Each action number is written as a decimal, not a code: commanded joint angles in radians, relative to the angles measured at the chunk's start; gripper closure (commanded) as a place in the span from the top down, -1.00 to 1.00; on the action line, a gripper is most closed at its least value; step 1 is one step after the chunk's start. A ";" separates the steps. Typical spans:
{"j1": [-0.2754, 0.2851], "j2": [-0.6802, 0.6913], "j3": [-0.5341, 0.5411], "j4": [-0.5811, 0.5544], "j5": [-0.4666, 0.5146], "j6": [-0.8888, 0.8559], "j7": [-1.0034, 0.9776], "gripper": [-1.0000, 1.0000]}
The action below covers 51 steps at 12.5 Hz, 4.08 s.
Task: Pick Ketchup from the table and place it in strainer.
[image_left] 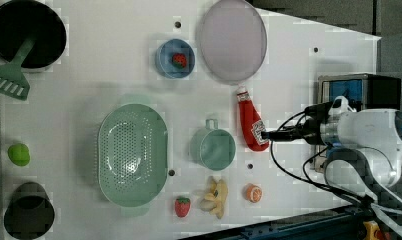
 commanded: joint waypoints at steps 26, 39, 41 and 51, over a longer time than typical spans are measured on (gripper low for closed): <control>0.022 -0.279 0.039 0.129 0.003 -0.405 0.115 0.20; 0.088 -0.067 0.495 0.264 0.026 -0.243 0.743 0.20; 0.093 0.002 0.546 0.264 0.026 -0.164 0.846 0.20; 0.164 0.286 0.561 0.259 -0.054 0.082 1.021 0.66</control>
